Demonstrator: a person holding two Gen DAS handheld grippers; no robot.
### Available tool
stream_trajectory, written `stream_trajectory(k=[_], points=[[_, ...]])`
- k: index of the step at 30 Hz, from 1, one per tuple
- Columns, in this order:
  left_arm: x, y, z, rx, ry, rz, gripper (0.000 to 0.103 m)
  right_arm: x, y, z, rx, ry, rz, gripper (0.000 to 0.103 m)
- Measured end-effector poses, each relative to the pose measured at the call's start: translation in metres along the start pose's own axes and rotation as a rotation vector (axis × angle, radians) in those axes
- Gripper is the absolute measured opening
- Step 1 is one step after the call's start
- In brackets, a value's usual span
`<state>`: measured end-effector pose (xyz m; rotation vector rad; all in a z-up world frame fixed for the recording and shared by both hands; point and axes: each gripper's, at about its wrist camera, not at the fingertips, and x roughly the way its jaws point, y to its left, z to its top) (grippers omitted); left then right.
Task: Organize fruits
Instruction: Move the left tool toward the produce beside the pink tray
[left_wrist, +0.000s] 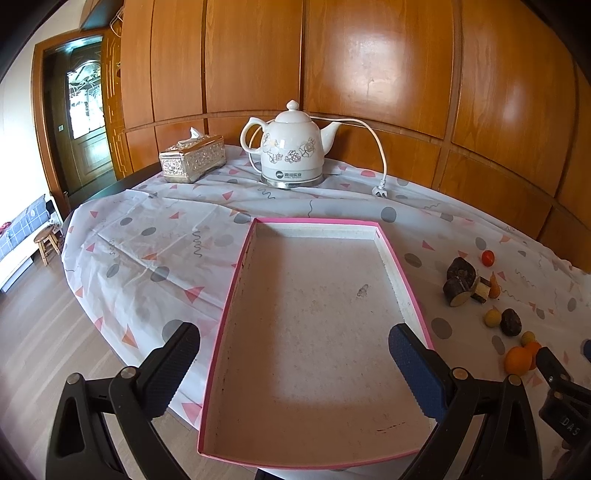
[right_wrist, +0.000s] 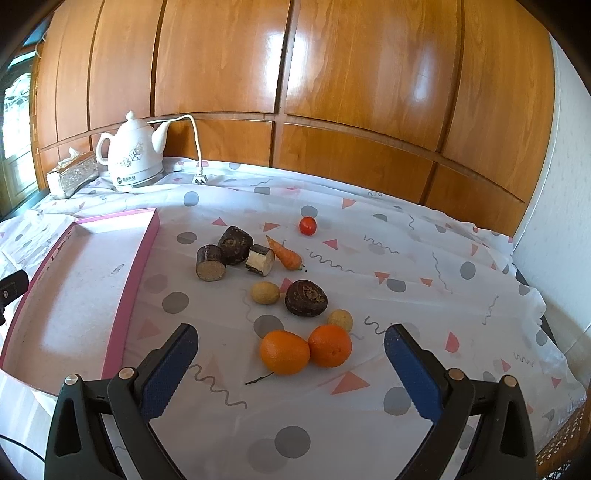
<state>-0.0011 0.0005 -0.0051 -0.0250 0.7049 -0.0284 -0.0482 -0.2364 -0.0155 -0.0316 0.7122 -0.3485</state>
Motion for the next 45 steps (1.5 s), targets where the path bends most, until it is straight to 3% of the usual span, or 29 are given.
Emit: stream_trajectory(k=[14,30,45], points=[[-0.005,-0.007,-0.001,0.024,-0.003,-0.015,0.103,0.0,-0.009,-0.002,0.02,-0.004,0.001,0.103],[-0.005,-0.017,-0.003,0.022,0.011,-0.124,0.103,0.01,-0.033,-0.009,0.073,0.021,-0.017,0.103],[-0.001,-0.032,-0.004,0.073,0.047,-0.217,0.103,0.037,-0.118,-0.018,0.246,0.084,-0.165,0.103]])
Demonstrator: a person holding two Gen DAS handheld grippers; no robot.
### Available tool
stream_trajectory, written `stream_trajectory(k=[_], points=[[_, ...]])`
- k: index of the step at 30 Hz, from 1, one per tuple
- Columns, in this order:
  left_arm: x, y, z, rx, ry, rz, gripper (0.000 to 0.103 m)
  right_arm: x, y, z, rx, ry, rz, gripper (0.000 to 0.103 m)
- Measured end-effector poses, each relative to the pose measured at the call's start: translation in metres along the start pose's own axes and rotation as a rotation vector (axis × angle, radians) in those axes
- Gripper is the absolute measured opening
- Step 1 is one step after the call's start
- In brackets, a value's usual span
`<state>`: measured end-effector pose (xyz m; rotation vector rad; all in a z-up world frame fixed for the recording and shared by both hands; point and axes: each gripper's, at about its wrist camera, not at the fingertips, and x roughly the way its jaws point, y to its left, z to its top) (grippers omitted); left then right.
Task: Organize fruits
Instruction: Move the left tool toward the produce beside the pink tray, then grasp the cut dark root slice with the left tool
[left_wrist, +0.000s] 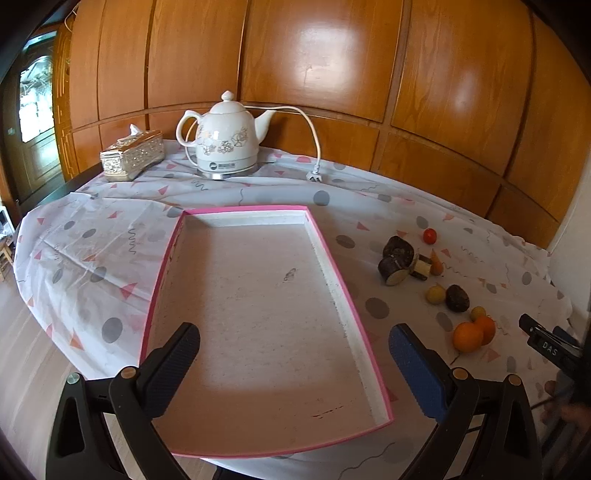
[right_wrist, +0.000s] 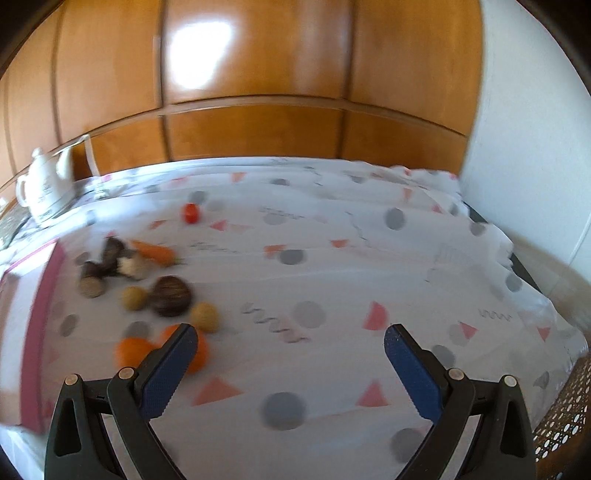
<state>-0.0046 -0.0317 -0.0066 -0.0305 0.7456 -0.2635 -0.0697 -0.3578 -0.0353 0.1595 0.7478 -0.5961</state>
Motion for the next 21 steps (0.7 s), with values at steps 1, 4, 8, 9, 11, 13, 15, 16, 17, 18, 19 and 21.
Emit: stream_trajectory(k=[1,4,8,9,11,13,15,16,17,18,19,21], points=[[0.0,0.0,0.001,0.001,0.0,0.0,0.103,0.004,-0.008,0.001,0.017,0.009,-0.017,0.103],[0.002,0.0,0.004,-0.005,0.009,-0.015,0.103,0.015,-0.031,0.002,0.059,0.027,-0.066,0.103],[0.009,0.0,0.009,-0.013,0.042,-0.033,0.103,0.029,-0.065,0.004,0.118,0.043,-0.142,0.103],[0.01,0.0,0.01,-0.014,0.044,-0.038,0.103,0.032,-0.073,0.004,0.129,0.046,-0.159,0.103],[0.011,-0.001,0.012,-0.011,0.04,-0.041,0.103,0.04,-0.086,0.005,0.158,0.059,-0.19,0.103],[0.012,-0.004,0.016,0.0,0.041,-0.053,0.103,0.048,-0.101,0.005,0.19,0.07,-0.216,0.103],[0.013,-0.007,0.019,0.011,0.044,-0.059,0.103,0.054,-0.112,0.005,0.214,0.079,-0.238,0.103],[0.014,-0.009,0.021,0.018,0.045,-0.061,0.103,0.058,-0.119,0.005,0.235,0.087,-0.248,0.103],[0.015,-0.011,0.023,0.025,0.042,-0.058,0.103,0.06,-0.123,0.004,0.247,0.091,-0.255,0.103],[0.016,-0.012,0.025,0.033,0.038,-0.055,0.103,0.063,-0.128,0.003,0.262,0.098,-0.265,0.103],[0.017,-0.013,0.026,0.041,0.035,-0.052,0.103,0.066,-0.134,0.002,0.278,0.104,-0.275,0.103],[0.019,-0.016,0.03,0.057,0.031,-0.07,0.103,0.071,-0.141,-0.001,0.302,0.118,-0.281,0.103]])
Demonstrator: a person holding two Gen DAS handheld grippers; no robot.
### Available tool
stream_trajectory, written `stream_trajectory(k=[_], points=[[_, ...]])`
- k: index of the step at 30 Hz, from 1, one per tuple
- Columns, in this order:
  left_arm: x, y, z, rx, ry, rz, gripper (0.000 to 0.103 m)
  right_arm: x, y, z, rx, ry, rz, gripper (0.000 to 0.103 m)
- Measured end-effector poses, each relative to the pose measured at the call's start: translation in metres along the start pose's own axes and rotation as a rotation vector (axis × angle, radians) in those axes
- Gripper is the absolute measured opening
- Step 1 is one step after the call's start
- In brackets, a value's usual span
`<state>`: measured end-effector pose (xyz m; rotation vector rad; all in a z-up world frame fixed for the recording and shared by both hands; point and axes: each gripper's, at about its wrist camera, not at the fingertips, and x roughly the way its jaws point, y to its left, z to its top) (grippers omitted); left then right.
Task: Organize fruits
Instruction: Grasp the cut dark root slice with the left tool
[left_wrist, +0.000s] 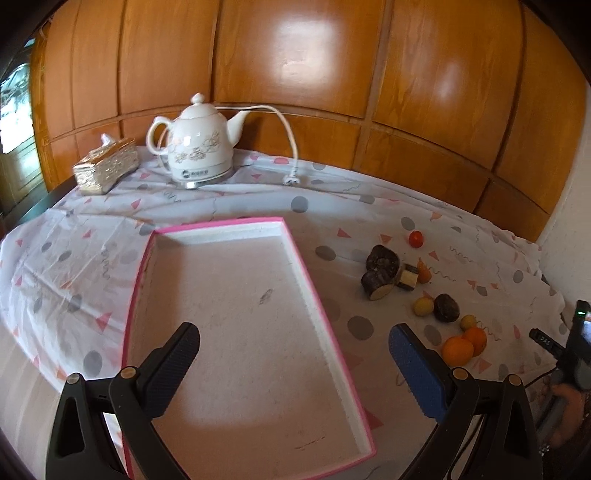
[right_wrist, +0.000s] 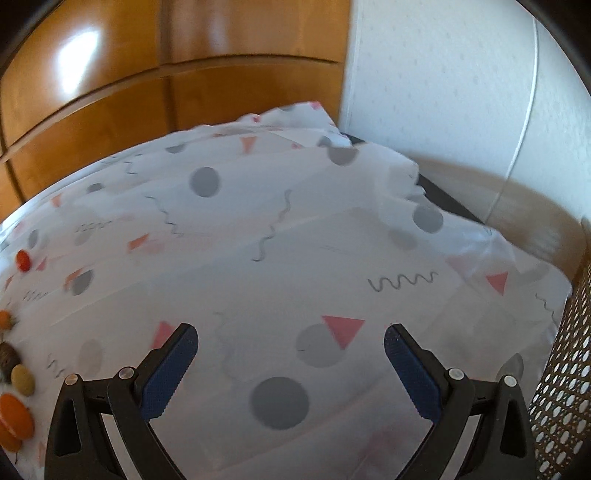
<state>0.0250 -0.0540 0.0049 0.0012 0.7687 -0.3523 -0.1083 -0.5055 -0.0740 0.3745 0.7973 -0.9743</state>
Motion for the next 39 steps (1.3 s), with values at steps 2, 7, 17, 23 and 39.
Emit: stream_trajectory(k=[2,7,17,23,39], points=[[0.004,-0.004,0.005,0.017,0.004,-0.021,0.103,0.01,-0.007,-0.002,0.035,0.036,0.004,0.103],[0.017,-0.02,0.019,0.081,0.026,-0.09,0.103,0.017,-0.009,-0.004,0.054,0.049,0.012,0.103],[0.059,-0.052,0.029,0.186,0.122,-0.062,0.103,0.013,-0.006,-0.007,0.048,0.041,0.002,0.103],[0.078,-0.055,0.035,0.182,0.154,-0.095,0.096,0.012,-0.008,-0.009,0.055,0.035,0.01,0.103],[0.148,-0.092,0.042,0.278,0.294,-0.151,0.062,0.01,-0.009,-0.009,0.059,0.025,0.013,0.103]])
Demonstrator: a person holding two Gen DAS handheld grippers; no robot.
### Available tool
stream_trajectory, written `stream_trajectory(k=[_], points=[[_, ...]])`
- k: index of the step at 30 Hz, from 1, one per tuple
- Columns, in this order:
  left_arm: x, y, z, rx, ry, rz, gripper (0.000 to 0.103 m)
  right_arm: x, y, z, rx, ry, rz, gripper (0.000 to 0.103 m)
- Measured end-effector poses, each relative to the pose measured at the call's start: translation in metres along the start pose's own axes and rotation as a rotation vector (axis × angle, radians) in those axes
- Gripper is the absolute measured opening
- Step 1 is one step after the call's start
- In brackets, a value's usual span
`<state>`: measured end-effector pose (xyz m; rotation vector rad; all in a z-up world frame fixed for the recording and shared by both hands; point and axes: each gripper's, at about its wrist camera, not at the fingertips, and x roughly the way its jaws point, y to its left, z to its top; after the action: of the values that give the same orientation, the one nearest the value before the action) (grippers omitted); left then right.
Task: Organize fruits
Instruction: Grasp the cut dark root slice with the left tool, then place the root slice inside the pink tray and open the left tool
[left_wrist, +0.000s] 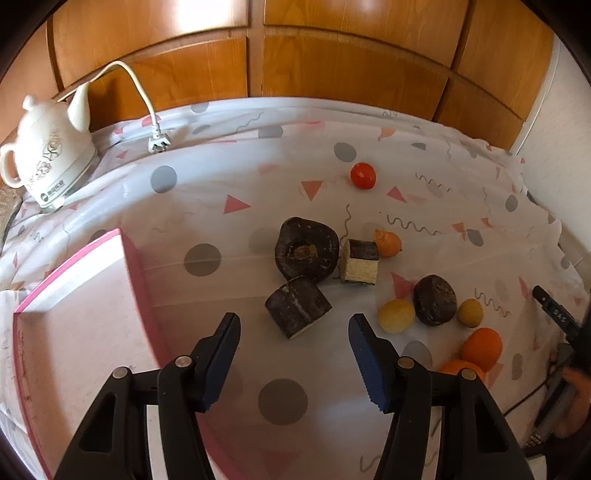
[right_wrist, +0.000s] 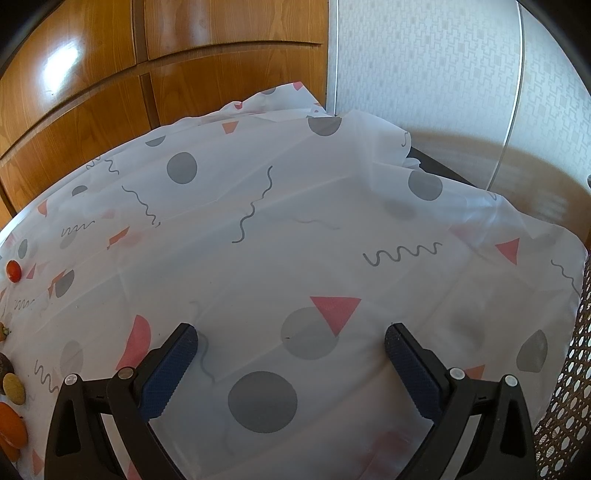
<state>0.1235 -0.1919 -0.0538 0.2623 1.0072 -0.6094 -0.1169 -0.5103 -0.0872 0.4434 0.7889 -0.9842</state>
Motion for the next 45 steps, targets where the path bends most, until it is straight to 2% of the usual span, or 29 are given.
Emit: stream_trajectory(k=[2,4,8,10,13,15,19,20,21,22,28,32,34,35,39,42,45], points=[[0.011,0.0,0.002,-0.007,0.025,-0.006,0.06,0.0,0.0,0.0,0.0,0.0,0.0,0.103],[0.02,0.0,0.002,-0.019,0.045,-0.009,0.035,0.0,0.0,0.0,-0.001,0.0,-0.001,0.103],[0.015,0.006,-0.004,-0.075,0.023,-0.051,0.029,0.0,0.0,0.001,-0.001,0.0,-0.001,0.103],[0.004,0.007,-0.009,-0.079,0.003,-0.045,0.017,0.0,0.0,0.001,-0.001,-0.001,-0.001,0.103],[-0.017,0.012,-0.015,-0.102,-0.052,-0.056,0.017,0.0,0.0,0.001,-0.001,0.0,-0.001,0.103],[-0.026,0.013,-0.016,-0.083,-0.076,-0.043,0.017,0.0,0.0,0.001,-0.001,0.0,-0.001,0.103],[-0.028,0.015,-0.019,-0.074,-0.049,-0.06,0.02,0.0,0.0,0.0,0.0,0.0,-0.001,0.103],[-0.028,0.014,-0.019,-0.067,-0.049,-0.056,0.037,0.0,0.0,0.0,0.0,0.0,-0.001,0.103],[-0.028,0.013,-0.019,-0.063,-0.049,-0.052,0.06,0.0,0.0,0.0,0.0,0.0,-0.001,0.103],[-0.028,0.012,-0.018,-0.073,-0.058,-0.054,0.067,0.0,0.0,0.0,0.0,-0.001,-0.001,0.103],[-0.01,0.01,-0.006,-0.132,-0.025,-0.061,0.064,0.0,0.0,0.002,-0.002,0.0,-0.003,0.103],[0.008,0.002,0.002,-0.131,0.006,-0.061,0.061,0.0,0.0,0.002,-0.001,-0.001,-0.003,0.103],[0.019,-0.005,0.004,-0.107,0.028,-0.071,0.039,0.0,0.0,0.002,-0.001,-0.001,-0.004,0.103],[0.022,-0.006,0.004,-0.103,0.033,-0.074,0.039,0.0,0.0,0.002,-0.001,-0.001,-0.003,0.103],[0.012,-0.005,0.001,-0.128,0.012,-0.097,0.038,0.0,0.0,0.001,-0.001,-0.001,-0.003,0.103],[-0.014,0.002,-0.003,-0.132,-0.057,-0.098,0.038,0.0,0.0,0.002,-0.002,-0.001,-0.004,0.103],[-0.044,0.023,-0.011,-0.182,-0.112,-0.098,0.038,0.0,0.0,0.003,-0.002,-0.001,-0.004,0.103]])
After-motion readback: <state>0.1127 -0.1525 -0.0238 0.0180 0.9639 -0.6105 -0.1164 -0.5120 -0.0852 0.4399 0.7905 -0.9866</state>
